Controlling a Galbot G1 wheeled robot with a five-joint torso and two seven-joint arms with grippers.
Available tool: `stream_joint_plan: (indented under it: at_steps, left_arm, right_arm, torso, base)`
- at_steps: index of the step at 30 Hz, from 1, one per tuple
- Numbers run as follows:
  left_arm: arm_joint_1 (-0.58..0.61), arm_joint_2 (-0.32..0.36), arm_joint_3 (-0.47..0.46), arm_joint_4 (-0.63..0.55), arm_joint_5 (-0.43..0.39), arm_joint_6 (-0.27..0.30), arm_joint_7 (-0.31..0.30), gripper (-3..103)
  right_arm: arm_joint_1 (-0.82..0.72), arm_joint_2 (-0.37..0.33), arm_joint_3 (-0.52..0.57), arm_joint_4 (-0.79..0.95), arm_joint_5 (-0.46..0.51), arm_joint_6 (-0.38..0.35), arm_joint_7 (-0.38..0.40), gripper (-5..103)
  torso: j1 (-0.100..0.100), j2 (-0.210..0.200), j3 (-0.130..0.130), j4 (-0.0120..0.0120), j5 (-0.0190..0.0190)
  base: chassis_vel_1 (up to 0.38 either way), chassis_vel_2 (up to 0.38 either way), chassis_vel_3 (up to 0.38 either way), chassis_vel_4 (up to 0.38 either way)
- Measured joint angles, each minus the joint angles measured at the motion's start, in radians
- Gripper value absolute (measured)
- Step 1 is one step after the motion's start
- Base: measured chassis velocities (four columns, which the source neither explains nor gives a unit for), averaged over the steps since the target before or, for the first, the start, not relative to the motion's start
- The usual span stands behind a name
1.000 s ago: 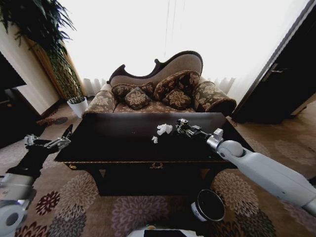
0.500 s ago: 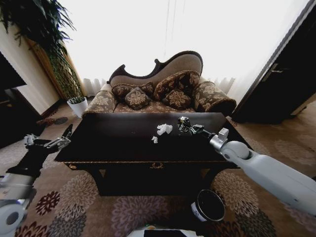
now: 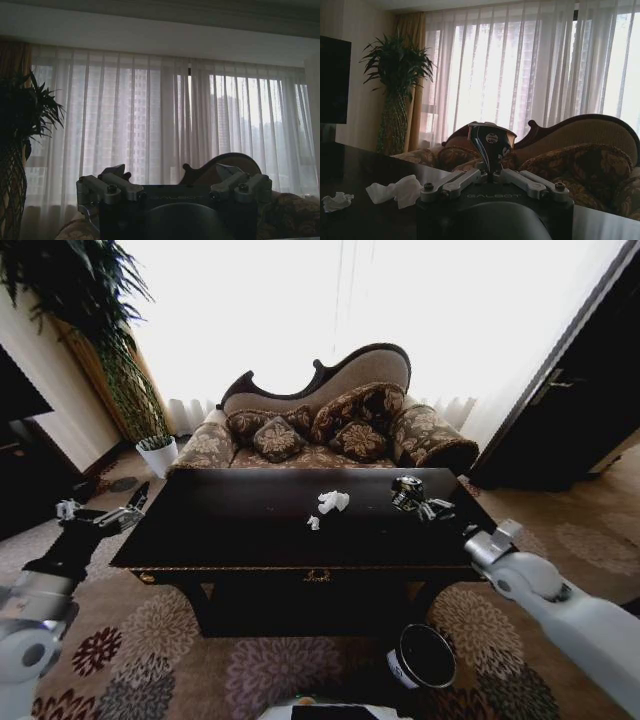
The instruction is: Move to the front of the table and place the trash on the table into the trash bin.
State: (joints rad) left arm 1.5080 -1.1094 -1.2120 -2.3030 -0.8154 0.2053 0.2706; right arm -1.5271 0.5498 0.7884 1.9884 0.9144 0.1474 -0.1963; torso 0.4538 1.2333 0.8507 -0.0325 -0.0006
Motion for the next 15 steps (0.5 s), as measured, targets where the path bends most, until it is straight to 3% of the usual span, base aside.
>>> stream_joint_plan:
  at_steps: [1, 5, 12, 15]
  left_arm:
    - [0.0, 0.0, 0.0, 0.0, 0.0, 0.0, 0.0, 100]
    - [-0.026, 0.01, 0.04, 0.02, 0.003, 0.005, -0.005, 100]
    - [-0.047, 0.017, 0.076, 0.04, 0.007, 0.008, -0.009, 100]
    - [-0.061, 0.018, 0.098, 0.051, 0.007, 0.009, -0.011, 100]
  right_arm:
    - [0.0, 0.0, 0.0, 0.0, 0.0, 0.0, 0.0, 0]
    - [-0.183, 0.109, 0.159, 0.098, -0.02, 0.006, 0.0, 0]
    - [-0.29, 0.244, 0.261, 0.213, -0.033, 0.005, 0.003, 0]
    - [-0.346, 0.341, 0.294, 0.284, -0.019, 0.001, 0.02, 0]
  torso:
    - [0.0, 0.0, 0.0, 0.0, 0.0]
    - [0.0, 0.0, 0.0, -0.0003, 0.0003]
    - [0.0, 0.0, 0.0, 0.0001, 0.0003]
    - [0.0, 0.0, 0.0, -0.0001, 0.0003]
  base:
    - [0.0, 0.0, 0.0, 0.0]
    - [0.0, 0.0, 0.0, 0.0]
    - [0.0, 0.0, 0.0, 0.0]
    - [0.0, 0.0, 0.0, 0.0]
